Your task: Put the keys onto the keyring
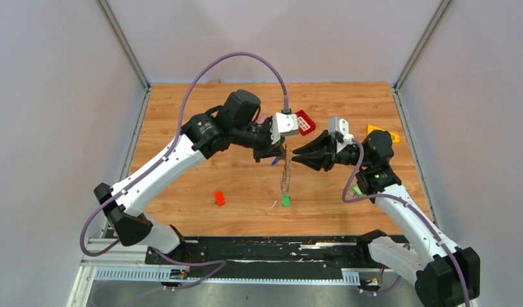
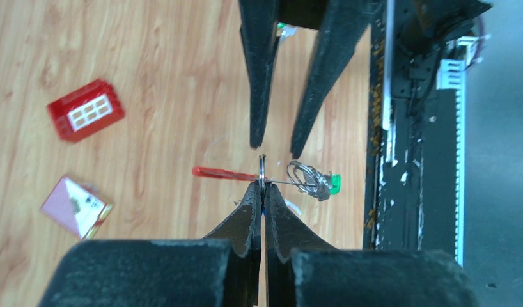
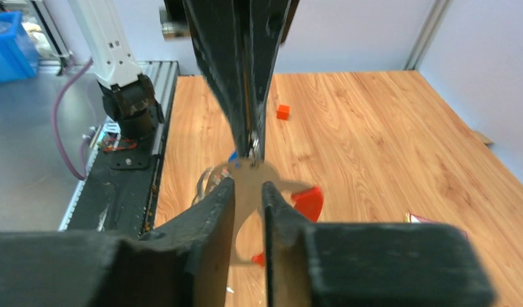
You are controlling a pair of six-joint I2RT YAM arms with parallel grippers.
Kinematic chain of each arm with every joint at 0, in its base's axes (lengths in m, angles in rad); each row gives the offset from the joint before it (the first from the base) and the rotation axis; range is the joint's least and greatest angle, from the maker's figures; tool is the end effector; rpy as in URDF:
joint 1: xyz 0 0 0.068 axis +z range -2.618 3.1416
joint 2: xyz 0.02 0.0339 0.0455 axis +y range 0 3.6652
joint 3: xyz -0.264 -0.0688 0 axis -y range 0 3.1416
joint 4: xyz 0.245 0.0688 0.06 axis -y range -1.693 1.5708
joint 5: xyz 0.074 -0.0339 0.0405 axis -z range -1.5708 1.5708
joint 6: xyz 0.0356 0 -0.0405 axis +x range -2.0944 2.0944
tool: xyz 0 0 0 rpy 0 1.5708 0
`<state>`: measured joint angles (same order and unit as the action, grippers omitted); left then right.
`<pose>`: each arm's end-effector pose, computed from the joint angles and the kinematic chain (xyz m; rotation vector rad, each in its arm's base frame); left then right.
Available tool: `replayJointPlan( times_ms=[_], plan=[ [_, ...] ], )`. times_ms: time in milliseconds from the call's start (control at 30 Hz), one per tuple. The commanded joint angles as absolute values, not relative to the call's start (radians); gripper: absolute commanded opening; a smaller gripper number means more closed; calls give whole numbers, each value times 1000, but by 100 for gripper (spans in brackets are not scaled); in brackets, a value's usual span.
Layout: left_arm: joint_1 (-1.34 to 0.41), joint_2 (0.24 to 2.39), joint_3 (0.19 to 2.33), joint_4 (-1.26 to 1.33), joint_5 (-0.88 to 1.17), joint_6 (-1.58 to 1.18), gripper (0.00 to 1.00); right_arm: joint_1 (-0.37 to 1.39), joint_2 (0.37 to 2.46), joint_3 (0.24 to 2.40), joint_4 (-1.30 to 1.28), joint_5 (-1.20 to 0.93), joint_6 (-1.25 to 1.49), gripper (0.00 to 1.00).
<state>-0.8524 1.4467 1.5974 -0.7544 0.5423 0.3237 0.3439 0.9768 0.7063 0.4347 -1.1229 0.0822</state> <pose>0.1879 -0.2429 0.4123 1.4796 1.6433 -0.8874 0.1893 0.1019 0.3392 -1.1182 1.1553 1.1159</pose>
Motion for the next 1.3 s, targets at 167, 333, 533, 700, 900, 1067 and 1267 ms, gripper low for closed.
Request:
replayJointPlan(
  times_ms=[167,333,533,700,900,1067,1267],
  plan=[
    [-934,1578,1926,-1224,230,431,0,340,963,739,335,-1110,-36,41],
    [-992,1690,2081,-1356,132,409,0,348,974,706,412,-1115,-5,41],
    [-1015,1769,2207,-1438,100,413,0,365,992,663,489,-1119,45,36],
    [-1023,1784,2249,-1456,111,434,0,380,1010,646,515,-1124,50,33],
    [-1038,1817,2294,-1513,82,476,0,391,1013,645,531,-1127,60,33],
    [-1042,1838,2327,-1553,65,508,0,390,1015,633,569,-1119,81,33],
    [-1043,1823,2330,-1519,105,501,0,399,1019,619,636,-1118,126,32]
  ],
)
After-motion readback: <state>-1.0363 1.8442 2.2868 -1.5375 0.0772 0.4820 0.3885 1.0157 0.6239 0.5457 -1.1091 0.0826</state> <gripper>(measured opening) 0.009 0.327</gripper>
